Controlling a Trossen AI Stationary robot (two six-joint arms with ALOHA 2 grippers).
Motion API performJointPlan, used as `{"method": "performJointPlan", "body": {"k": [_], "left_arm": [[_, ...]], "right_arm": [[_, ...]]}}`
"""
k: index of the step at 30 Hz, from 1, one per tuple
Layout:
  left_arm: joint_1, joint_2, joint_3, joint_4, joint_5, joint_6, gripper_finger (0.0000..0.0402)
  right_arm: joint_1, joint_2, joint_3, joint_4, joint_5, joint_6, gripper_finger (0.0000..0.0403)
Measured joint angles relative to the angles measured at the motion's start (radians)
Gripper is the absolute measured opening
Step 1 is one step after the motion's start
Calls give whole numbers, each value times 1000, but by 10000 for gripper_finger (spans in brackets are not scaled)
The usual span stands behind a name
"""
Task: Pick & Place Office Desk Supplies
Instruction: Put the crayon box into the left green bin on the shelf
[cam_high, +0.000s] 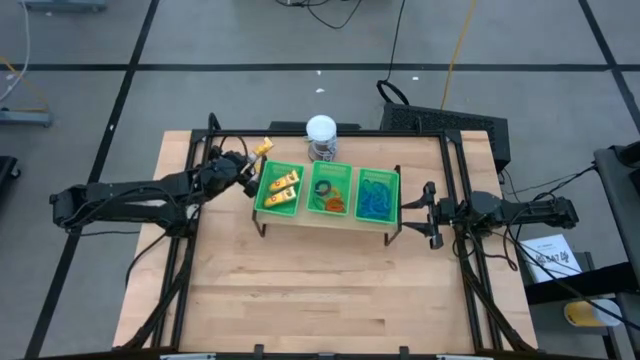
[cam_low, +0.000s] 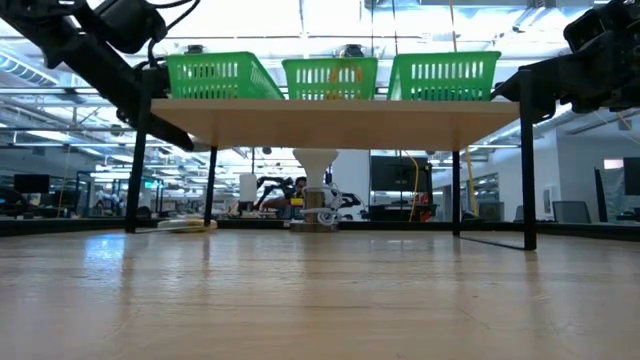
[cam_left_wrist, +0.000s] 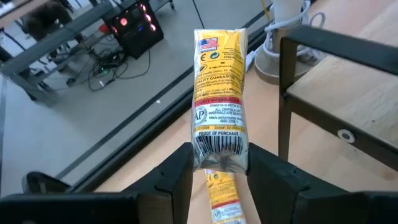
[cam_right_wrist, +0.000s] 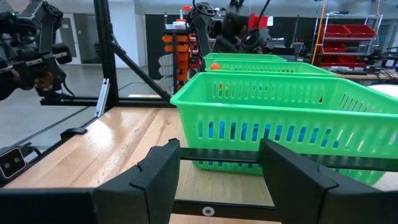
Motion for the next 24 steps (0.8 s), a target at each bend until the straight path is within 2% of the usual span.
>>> {"method": "performJointPlan", "body": {"k": [18, 24], "left_arm": [[0, -2, 0, -144, -4, -148, 143], [0, -2, 0, -183, -136, -163, 143]], "right_arm": [[0, 0, 0, 0, 0, 0, 212], [0, 0, 0, 0, -1, 0, 212]]}}
